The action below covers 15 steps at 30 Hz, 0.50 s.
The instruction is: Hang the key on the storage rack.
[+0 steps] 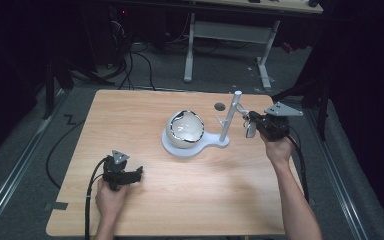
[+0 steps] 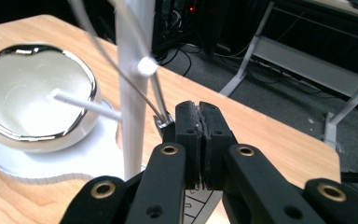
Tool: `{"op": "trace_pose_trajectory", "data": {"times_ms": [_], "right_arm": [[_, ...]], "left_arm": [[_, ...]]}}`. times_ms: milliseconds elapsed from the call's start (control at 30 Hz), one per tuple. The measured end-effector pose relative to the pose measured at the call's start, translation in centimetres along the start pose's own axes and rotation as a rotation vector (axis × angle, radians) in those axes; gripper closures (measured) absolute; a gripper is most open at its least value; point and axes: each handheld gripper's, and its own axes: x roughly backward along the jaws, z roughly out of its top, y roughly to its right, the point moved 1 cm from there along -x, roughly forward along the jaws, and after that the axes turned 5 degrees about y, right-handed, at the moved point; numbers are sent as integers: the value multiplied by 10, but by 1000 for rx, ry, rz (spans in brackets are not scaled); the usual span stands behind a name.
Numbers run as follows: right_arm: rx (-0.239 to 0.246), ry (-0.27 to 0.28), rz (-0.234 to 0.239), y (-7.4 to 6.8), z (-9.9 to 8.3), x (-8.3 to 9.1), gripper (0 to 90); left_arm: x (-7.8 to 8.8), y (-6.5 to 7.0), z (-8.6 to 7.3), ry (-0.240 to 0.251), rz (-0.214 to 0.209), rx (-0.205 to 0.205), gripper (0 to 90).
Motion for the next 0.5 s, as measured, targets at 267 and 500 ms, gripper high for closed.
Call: {"op": "trace_pose_trajectory", "data": {"times_ms": [267, 500], "right_arm": [[6, -24, 21, -10, -5, -6, 880], [-16, -34, 34, -13, -9, -10, 880]], "left_arm": [[0, 0, 0, 0, 0, 0, 170], [0, 0, 0, 0, 0, 0, 170]]}}
